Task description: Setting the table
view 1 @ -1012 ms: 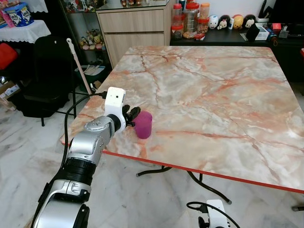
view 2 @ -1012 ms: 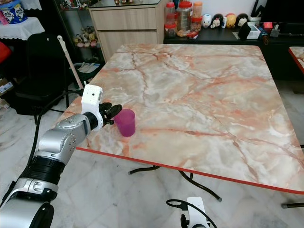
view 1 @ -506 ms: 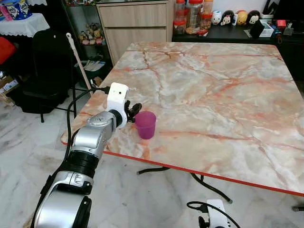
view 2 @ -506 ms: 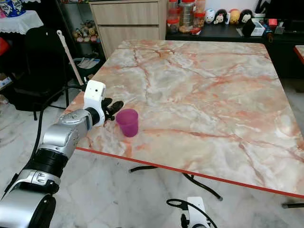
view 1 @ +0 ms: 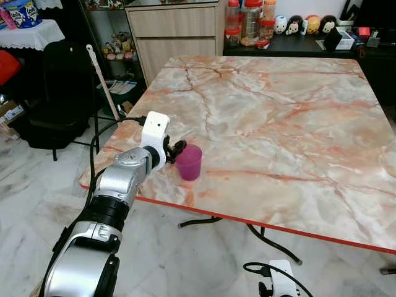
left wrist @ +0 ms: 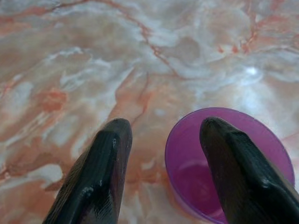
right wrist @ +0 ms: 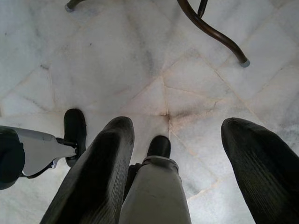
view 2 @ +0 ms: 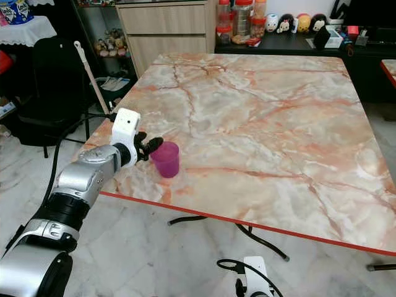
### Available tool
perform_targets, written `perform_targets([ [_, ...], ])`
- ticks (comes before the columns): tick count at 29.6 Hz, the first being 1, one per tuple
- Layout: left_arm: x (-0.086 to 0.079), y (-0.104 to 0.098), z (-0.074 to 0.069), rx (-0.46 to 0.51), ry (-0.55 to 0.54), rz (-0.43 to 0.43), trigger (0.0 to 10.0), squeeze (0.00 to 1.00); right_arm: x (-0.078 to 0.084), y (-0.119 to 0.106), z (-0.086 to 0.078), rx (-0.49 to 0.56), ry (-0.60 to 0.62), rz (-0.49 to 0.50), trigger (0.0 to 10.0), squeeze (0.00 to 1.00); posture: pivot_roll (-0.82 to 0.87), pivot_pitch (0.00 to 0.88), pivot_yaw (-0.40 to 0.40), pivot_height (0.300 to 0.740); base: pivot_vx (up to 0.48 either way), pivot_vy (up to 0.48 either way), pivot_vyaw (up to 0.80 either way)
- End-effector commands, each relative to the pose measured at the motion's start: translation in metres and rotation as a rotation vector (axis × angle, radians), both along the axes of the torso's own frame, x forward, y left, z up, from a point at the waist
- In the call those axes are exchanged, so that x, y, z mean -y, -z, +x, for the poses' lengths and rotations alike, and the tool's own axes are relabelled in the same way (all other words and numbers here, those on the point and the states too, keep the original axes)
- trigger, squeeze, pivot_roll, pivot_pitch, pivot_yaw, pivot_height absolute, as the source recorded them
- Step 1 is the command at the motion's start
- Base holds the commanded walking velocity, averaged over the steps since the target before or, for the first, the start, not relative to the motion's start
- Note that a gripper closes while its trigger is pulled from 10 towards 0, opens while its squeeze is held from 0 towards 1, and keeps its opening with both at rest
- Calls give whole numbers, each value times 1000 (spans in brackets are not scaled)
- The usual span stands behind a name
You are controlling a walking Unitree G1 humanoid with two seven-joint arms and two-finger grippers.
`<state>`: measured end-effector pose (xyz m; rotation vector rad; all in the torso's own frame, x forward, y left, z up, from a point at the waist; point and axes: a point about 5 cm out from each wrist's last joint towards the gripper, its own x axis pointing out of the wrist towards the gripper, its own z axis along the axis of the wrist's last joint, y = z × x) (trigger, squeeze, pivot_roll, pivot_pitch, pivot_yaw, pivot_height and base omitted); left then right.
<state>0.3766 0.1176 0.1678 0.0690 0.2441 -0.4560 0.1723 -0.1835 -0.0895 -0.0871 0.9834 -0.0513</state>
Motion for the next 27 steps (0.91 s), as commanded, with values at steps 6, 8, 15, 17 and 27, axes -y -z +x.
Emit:
perform_targets([
  [6, 0, -6, 4, -2, 15, 34, 10000, 0, -2, 1, -1, -4, 11, 7, 10000, 0, 30, 37, 105, 736, 0, 0, 0],
  [8, 0, -6, 4, -3, 18, 34, 10000, 0, -2, 1, -1, -4, 12, 6, 10000, 0, 29, 37, 105, 736, 0, 0, 0],
  [15, 3, -5, 4, -11, 42, 40, 10000, 0, -2, 1, -1, -3, 12, 7, 10000, 0, 29, 38, 105, 736, 0, 0, 0],
  [17, 4, -5, 4, -12, 46, 43, 10000, 0, -1, 1, -1, -3, 12, 7, 10000, 0, 29, 37, 105, 736, 0, 0, 0],
  [27, 4, -1, 3, -18, 57, 68, 10000, 0, -1, 1, -1, -4, 14, 5, 10000, 0, 29, 39, 107, 736, 0, 0, 0],
])
